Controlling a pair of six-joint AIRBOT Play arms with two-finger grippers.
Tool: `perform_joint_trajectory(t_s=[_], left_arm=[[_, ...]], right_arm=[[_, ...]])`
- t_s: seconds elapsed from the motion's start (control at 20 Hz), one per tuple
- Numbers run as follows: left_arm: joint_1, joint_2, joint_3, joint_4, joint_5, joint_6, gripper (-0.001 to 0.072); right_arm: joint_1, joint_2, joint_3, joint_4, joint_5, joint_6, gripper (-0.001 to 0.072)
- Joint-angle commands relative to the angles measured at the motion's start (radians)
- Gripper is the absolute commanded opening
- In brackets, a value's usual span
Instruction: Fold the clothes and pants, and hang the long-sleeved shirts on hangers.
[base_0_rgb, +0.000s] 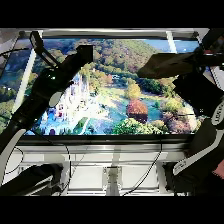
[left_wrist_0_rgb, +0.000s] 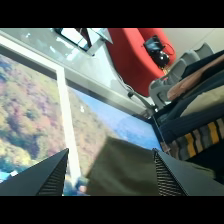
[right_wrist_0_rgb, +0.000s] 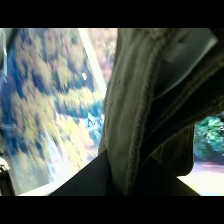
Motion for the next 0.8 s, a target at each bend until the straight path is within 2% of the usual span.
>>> perform_joint_trajectory(t_s=[0.0, 0.55, 0.65, 0.75], left_arm=[[0.000, 0.001, 0.000, 0.000, 0.000, 0.000, 0.0606], [0.000, 0.001, 0.000, 0.001, 0.000, 0.000, 0.0606], [0.000, 0.001, 0.000, 0.000, 0.000, 0.000, 0.0600], [0.000, 0.001, 0.000, 0.000, 0.000, 0.000, 0.0600]], right_arm=[[-0.100, 0.037, 0.002, 0.040, 0.027, 0.001, 0.0040], [-0.448, 0.140, 0.002, 0.035, 0.189, 0.000, 0.0040], [-0.509, 0.140, 0.002, -0.041, 0.279, 0.000, 0.0041], [-0.544, 0.140, -0.016, -0.225, 0.383, 0.003, 0.0043]])
